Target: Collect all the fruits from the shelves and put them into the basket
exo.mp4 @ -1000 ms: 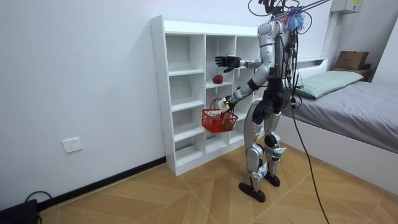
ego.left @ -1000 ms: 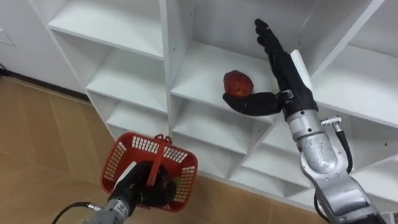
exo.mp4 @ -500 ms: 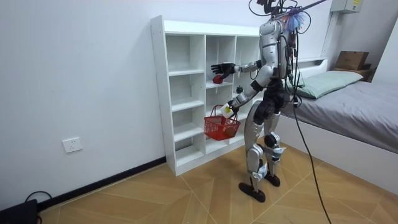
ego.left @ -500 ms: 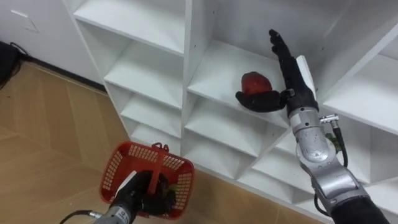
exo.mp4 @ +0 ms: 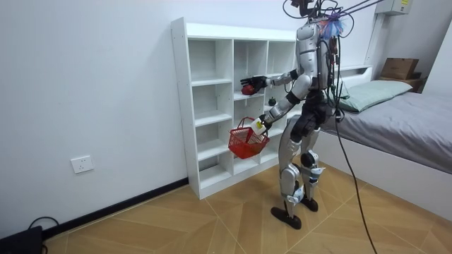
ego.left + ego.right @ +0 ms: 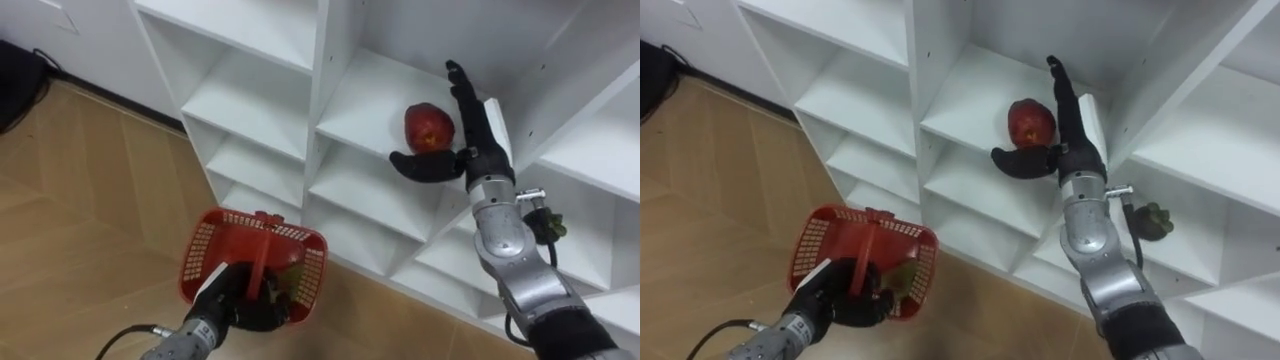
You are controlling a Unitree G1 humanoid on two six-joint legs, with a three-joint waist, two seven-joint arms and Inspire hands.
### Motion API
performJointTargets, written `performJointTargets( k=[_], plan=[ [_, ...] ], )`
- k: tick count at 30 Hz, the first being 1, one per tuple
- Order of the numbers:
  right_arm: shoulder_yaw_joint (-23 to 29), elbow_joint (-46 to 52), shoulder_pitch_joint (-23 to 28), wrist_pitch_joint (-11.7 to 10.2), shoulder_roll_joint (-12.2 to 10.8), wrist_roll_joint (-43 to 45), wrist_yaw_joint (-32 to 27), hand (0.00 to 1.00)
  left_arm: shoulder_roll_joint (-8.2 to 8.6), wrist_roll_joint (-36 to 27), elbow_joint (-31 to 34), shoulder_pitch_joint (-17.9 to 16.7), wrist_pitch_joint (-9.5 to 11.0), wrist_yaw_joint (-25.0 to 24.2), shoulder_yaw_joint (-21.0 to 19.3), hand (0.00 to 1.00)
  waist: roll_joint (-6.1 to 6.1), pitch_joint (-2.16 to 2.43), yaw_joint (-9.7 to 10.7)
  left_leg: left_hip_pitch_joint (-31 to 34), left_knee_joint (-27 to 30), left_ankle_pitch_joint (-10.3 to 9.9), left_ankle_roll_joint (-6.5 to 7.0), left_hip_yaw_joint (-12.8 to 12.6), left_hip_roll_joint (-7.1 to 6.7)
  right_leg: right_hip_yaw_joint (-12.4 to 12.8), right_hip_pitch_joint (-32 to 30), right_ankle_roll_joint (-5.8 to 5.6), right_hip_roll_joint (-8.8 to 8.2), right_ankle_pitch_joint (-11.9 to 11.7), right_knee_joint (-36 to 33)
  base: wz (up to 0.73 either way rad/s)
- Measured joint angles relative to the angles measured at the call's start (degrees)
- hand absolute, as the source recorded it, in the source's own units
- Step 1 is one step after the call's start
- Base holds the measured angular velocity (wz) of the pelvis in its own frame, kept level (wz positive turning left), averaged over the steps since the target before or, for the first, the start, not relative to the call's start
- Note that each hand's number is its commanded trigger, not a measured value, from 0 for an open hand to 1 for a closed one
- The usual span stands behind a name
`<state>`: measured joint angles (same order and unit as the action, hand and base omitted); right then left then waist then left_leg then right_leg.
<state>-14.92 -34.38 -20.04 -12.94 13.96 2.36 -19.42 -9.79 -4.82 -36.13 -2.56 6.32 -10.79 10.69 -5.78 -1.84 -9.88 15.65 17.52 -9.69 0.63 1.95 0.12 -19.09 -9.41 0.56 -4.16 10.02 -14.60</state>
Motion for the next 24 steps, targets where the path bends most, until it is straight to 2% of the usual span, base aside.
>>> performJointTargets(
  k=[7, 11, 14, 18, 19, 20, 22, 23, 24],
  plan=[
    [-0.02, -1.83, -1.19, -0.28, -0.41, -0.48, -0.57, 0.0, 0.14, 0.02, 0.0, 0.37, 0.0, 0.12, 0.9, 1.0, 0.42, -0.28, 0.02, 0.08, -0.01, 0.03, -0.04, 0.0, 0.01, 0.14, -0.2, 0.0, 0.07, 0.0, -0.01, 0.0],
    [-0.06, -5.36, -2.83, -1.57, -0.47, -0.36, -0.63, 0.0, 0.06, 0.0, -0.73, 1.01, 0.0, 0.11, 1.28, 1.0, 0.88, -0.59, 0.07, 0.14, -0.04, 0.04, -0.02, 0.04, 0.01, -0.07, -0.19, 0.0, -0.03, 0.0, -0.01, 0.01],
    [-0.13, -7.39, -3.73, -2.61, -0.48, -0.38, -0.44, 0.0, 0.03, -0.01, -1.85, 1.38, 0.0, 0.08, 1.51, 1.0, 0.9, -0.61, 0.12, 0.18, -0.26, 0.04, -0.02, 0.07, 0.01, -0.12, -0.19, 0.0, -0.01, 0.0, -0.02, 0.0],
    [-0.13, -8.26, -4.23, -2.6, -0.5, -0.38, -0.39, 0.0, -0.02, -0.01, -2.62, 1.79, -0.04, 0.02, 2.02, 1.0, 0.9, -0.61, 0.08, 0.25, -0.23, 0.18, -0.04, 0.11, -0.01, -0.16, -0.18, 0.0, -0.03, 0.0, -0.02, 0.0],
    [-0.13, -8.53, -4.35, -2.59, -0.5, -0.38, -0.39, 0.1, -0.01, -0.01, -2.78, 1.89, -0.04, 0.02, 2.12, 1.0, 0.9, -0.6, 0.07, 0.27, -0.23, 0.24, -0.05, 0.12, -0.01, -0.18, -0.18, 0.0, -0.03, 0.0, -0.02, 0.0],
    [-0.14, -8.7, -4.45, -2.6, -0.5, -0.37, -0.38, 0.28, -0.01, -0.01, -2.86, 1.93, -0.04, 0.02, 2.15, 1.0, 0.9, -0.6, 0.06, 0.27, -0.23, 0.26, -0.06, 0.13, -0.01, -0.18, -0.18, 0.0, -0.03, 0.0, -0.03, 0.0],
    [-0.13, -9.52, -4.95, -2.65, -0.56, -0.38, -0.38, 0.92, -0.03, -0.01, -3.14, 2.11, -0.04, 0.01, 2.22, 1.0, 0.89, -0.6, 0.04, 0.28, -0.21, 0.37, -0.1, 0.16, -0.01, -0.19, -0.17, 0.0, -0.03, 0.0, -0.04, 0.0],
    [-0.13, -9.93, -5.32, -2.64, -0.57, -0.4, -0.37, 1.0, -0.17, 0.01, -3.32, 2.18, -0.04, 0.01, 2.54, 1.0, 0.89, -0.6, 0.04, 0.24, -0.21, 0.41, -0.1, 0.14, -0.02, -0.16, -0.17, 0.01, -0.04, 0.0, -0.13, 0.0],
    [-0.13, -10.06, -5.52, -2.6, -0.56, -0.4, -0.38, 1.0, -0.23, 0.01, -3.36, 2.17, -0.04, 0.01, 2.71, 1.0, 0.89, -0.6, 0.05, 0.21, -0.22, 0.43, -0.1, 0.11, -0.02, -0.13, -0.17, 0.01, -0.05, 0.0, -0.16, 0.0]
  ],
)
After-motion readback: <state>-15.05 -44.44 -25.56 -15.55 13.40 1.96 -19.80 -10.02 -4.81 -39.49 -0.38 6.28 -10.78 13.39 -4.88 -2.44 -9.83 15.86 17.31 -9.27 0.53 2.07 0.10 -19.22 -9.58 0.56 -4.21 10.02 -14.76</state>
